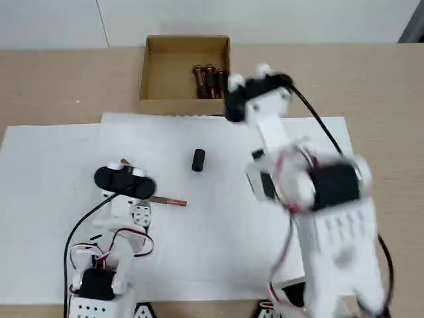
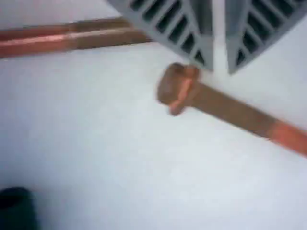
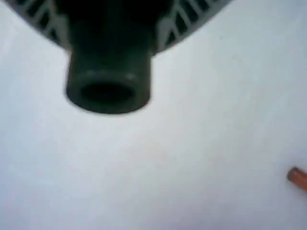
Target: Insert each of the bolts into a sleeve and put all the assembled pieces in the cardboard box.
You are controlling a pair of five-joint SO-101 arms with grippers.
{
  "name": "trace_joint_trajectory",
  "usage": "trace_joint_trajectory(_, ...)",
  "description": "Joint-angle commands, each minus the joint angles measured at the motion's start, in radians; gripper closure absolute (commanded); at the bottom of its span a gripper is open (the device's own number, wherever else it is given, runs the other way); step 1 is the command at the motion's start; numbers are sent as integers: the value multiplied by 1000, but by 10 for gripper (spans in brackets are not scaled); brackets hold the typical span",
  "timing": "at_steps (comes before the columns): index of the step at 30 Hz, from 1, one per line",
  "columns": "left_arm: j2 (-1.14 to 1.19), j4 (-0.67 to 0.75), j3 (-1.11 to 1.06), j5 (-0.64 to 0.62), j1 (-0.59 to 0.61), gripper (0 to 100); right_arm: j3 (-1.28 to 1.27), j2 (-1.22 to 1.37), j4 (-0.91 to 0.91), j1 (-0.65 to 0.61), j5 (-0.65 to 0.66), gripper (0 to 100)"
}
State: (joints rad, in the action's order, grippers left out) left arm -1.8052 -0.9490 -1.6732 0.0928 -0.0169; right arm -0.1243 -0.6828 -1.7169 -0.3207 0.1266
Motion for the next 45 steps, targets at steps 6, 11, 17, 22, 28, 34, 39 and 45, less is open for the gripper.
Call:
trace_joint_trajectory(6, -6, -104, 186, 75, 63, 994, -365, -521, 27, 136, -6, 991)
trace_joint_trajectory(11, -5, -265, 346, 75, 64, 994, -437, -588, 76, 240, -11, 991)
trace_joint_trajectory(17, 132, -373, 539, 38, 66, 995, -499, -596, 122, 305, -11, 993)
trace_joint_trajectory(22, 445, -371, 799, -98, 66, 995, -503, -596, 125, 317, -12, 992)
trace_joint_trajectory(28, 789, -399, 1049, -213, 66, 995, -503, -596, 122, 318, -14, 995)
trace_joint_trajectory(34, 996, -456, 1148, -308, 66, 995, -503, -596, 119, 318, -14, 995)
trace_joint_trajectory(39, 1117, -516, 1228, -310, 66, 995, -503, -596, 117, 318, -14, 995)
trace_joint_trajectory(45, 1270, -620, 1305, -321, 58, 995, -503, -598, 114, 318, -14, 995)
